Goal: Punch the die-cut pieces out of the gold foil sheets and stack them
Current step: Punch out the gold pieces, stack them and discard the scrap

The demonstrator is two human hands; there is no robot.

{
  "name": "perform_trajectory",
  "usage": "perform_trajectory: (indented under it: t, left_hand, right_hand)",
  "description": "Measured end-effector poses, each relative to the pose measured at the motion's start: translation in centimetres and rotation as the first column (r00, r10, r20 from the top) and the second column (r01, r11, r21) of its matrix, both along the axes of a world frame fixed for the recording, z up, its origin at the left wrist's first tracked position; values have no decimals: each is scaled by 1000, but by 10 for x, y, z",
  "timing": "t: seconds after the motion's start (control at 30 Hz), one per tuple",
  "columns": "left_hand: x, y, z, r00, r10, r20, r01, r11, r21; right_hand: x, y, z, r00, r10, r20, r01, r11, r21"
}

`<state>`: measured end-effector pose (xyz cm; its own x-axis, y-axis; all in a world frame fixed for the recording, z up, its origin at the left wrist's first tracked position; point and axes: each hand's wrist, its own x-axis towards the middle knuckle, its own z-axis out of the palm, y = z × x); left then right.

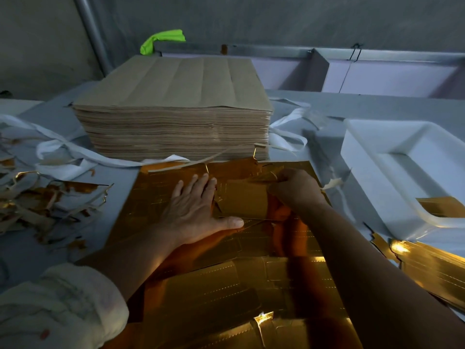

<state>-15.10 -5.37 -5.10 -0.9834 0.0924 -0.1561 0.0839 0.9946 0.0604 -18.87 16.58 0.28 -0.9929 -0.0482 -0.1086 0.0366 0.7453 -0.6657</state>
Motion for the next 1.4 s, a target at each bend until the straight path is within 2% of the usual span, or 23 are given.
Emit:
perform_trajectory:
  t: [0.13,0.3,0.43,0.77,0.9,1.0,1.23,1.4]
  left_hand:
    - [0,0,0,1000,-4,4,4,1000,-4]
    - [0,0,1,1000,-5,8,5,1000,9]
    - [1,0,3,1000,-4,-2,4,1000,17]
    - [2,1,5,1000,-1,17,1,1000,19]
    - [1,1,5,999,-10,34,10,1000,4]
    - [1,1,4,999,-13,41,13,1000,1]
    - [0,1,4,999,-4,53,5,1000,-11]
    - [0,1,3,999,-4,54,5,1000,-15]
  right_hand:
    - [0,-2,3,999,-45,12,45,999,-19]
    - [-3,-10,3,998,-30,55,22,990,141]
    - [-11,-14,2,991,-47,127,24,984,175]
    - [-21,-7,1,960,-28,277,35,999,-20]
    - [-19,1,5,922,-30,387,97,983,-154]
    - [-20,7,4,923,-26,384,95,983,-160]
    - [-27,11,-2,913,-105,395,202,956,-213]
    - [-32,21,0,899,-143,413,303,886,-352]
